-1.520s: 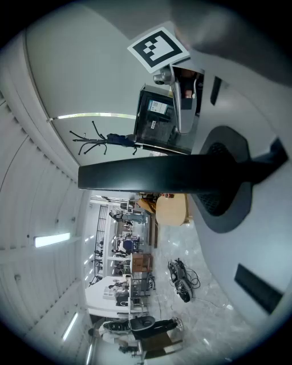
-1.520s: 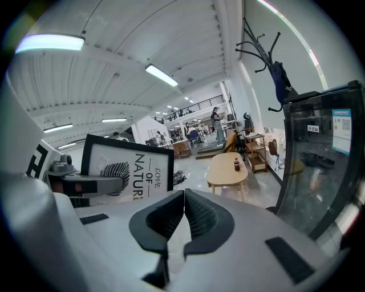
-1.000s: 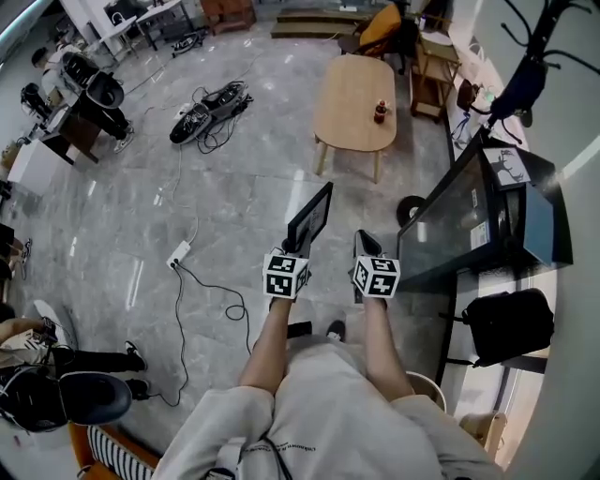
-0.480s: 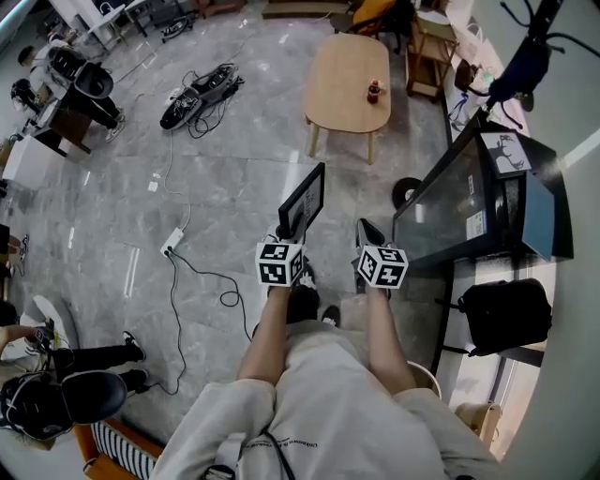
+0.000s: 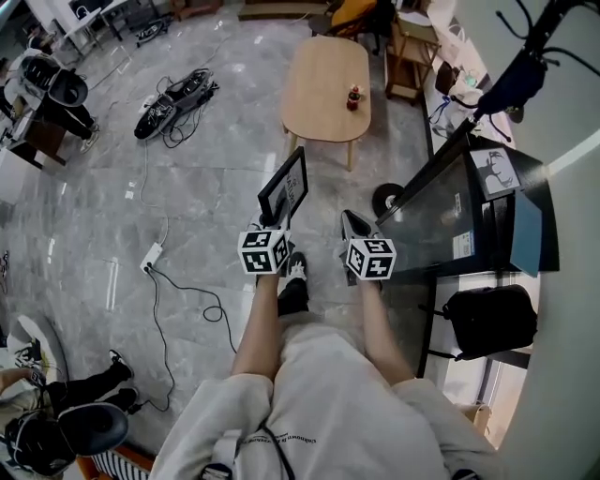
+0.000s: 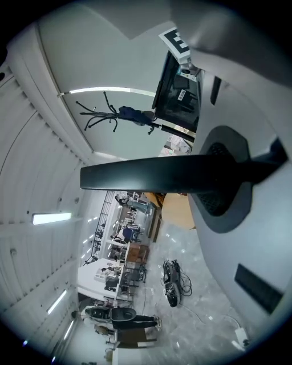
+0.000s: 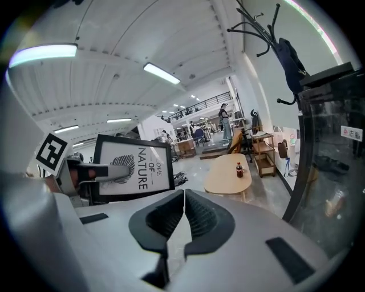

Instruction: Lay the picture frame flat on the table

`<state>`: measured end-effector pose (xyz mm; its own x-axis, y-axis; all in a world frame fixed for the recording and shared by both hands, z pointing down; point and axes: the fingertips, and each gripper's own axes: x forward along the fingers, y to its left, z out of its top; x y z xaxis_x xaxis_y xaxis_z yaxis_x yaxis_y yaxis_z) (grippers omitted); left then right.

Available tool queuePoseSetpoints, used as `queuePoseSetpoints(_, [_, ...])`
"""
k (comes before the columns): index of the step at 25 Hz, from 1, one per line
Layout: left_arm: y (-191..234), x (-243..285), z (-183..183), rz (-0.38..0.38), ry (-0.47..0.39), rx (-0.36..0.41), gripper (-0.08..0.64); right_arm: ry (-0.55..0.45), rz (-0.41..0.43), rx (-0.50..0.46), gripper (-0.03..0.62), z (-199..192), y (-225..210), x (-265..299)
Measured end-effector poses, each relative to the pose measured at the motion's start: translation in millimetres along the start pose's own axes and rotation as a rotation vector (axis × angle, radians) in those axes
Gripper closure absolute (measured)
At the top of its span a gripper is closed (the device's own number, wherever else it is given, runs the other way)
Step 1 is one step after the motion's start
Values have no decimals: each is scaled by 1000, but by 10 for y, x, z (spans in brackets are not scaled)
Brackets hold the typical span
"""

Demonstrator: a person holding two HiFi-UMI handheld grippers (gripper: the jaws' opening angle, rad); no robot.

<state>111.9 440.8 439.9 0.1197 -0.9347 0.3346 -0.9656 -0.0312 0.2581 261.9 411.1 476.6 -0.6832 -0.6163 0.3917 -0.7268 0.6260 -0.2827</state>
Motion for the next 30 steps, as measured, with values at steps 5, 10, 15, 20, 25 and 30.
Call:
queuePoseSetpoints(5, [224, 464, 310, -13, -4, -17, 534, 19, -8, -7, 557, 217, -117, 421])
queuePoseSetpoints(10, [433, 920, 461, -35, 29, -23, 534, 30, -35, 14, 557, 425, -304, 823])
queuePoseSetpoints(15, [684, 1335, 668, -53, 36, -28, 532, 37, -49, 18, 557, 630, -413, 1254])
queuePoseSetpoints(20, [1003, 1742, 849, -71, 52, -29, 532, 57, -55, 12, 557, 757, -426, 1804])
queuePoseSetpoints(25, [1319, 2176, 1026, -95, 59, -41, 532, 54, -53, -10, 557, 974, -432, 2320])
queuePoseSetpoints(30, [1512, 2546, 1317, -116, 29, -55, 532, 24, -87, -29, 557, 1232, -557, 2580])
